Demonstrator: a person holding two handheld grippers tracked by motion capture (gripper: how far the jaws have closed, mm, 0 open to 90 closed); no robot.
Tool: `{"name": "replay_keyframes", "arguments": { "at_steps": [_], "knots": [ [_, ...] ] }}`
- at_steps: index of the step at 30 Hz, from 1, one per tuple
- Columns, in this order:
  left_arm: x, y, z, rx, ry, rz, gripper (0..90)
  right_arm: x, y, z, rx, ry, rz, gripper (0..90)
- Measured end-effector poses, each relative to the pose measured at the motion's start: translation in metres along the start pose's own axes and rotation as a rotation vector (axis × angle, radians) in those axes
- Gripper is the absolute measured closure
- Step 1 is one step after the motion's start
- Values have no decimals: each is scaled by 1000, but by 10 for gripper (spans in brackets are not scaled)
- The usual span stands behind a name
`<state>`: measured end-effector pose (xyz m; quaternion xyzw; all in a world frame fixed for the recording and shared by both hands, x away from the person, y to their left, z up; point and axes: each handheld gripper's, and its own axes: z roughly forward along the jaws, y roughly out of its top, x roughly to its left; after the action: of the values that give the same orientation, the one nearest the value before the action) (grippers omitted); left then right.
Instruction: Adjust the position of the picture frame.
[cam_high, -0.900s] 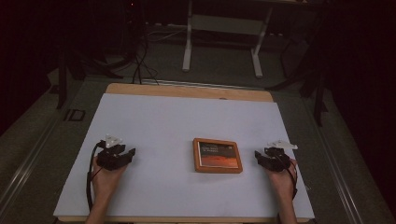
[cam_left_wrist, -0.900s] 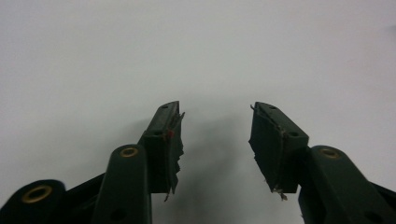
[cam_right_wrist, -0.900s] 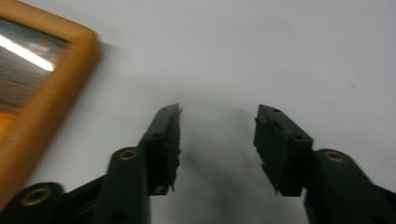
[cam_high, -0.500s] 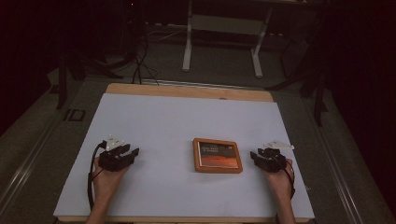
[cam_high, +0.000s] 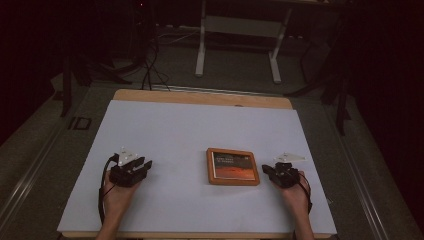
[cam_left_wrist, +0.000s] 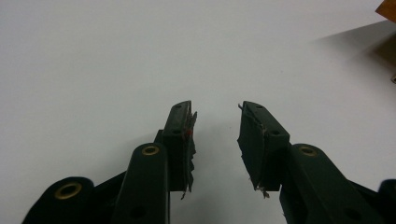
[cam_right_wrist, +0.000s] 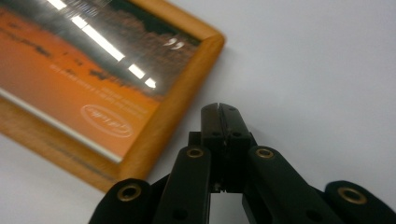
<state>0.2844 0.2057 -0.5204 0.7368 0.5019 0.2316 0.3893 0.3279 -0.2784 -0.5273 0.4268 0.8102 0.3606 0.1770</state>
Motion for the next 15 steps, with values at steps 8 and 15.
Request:
{"name": "replay_keyframes", "arguments": {
  "at_steps": [8,15],
  "knots": [
    [-12,1,-1,4,-46,24,673,10,-1,4,35,31,-28,900],
    [-18,2,-1,8,-85,43,727,11,-6,-1,56,65,-32,900]
  ]
}}
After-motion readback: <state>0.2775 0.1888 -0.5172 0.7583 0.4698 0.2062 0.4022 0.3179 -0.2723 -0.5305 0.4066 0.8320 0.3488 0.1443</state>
